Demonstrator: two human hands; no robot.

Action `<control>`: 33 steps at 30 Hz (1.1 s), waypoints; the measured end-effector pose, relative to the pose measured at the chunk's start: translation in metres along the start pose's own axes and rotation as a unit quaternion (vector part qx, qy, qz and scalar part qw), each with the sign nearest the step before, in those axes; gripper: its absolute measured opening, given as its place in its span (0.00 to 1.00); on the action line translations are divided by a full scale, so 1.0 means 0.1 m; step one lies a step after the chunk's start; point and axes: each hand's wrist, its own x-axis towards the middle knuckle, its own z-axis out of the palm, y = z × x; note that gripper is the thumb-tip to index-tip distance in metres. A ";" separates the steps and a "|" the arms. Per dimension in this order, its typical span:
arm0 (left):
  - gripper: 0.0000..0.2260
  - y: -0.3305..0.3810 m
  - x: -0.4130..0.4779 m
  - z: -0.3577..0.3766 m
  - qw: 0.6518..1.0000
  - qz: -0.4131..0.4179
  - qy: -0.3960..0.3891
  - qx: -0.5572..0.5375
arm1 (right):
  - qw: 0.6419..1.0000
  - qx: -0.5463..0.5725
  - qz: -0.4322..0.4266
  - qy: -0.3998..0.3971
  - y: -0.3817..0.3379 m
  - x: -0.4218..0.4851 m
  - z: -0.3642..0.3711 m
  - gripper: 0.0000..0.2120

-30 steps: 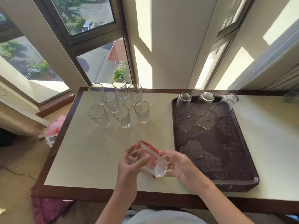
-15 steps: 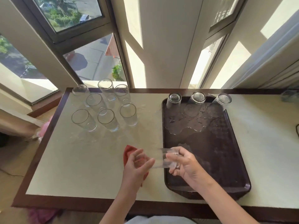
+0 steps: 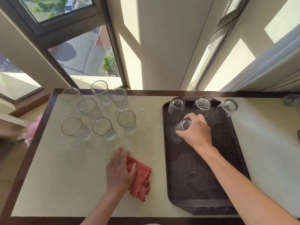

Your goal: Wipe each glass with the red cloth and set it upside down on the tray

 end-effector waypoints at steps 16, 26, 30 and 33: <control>0.29 -0.04 0.01 0.04 0.997 -0.033 0.014 -0.064 | 0.996 0.070 0.051 0.030 0.06 -0.18 0.29 0.42; 0.35 0.40 0.40 -0.25 0.952 -0.103 0.014 -0.286 | 0.980 -0.073 -0.183 -0.007 0.23 -1.05 0.99 0.25; 0.42 0.60 0.62 -0.26 0.922 -0.151 0.021 -0.355 | 0.971 -0.143 -0.169 -0.090 0.27 -1.03 1.20 0.32; 0.47 0.67 0.75 -0.20 0.921 -0.155 0.054 -0.353 | 0.968 -0.161 -0.168 -0.091 0.31 -1.04 1.26 0.32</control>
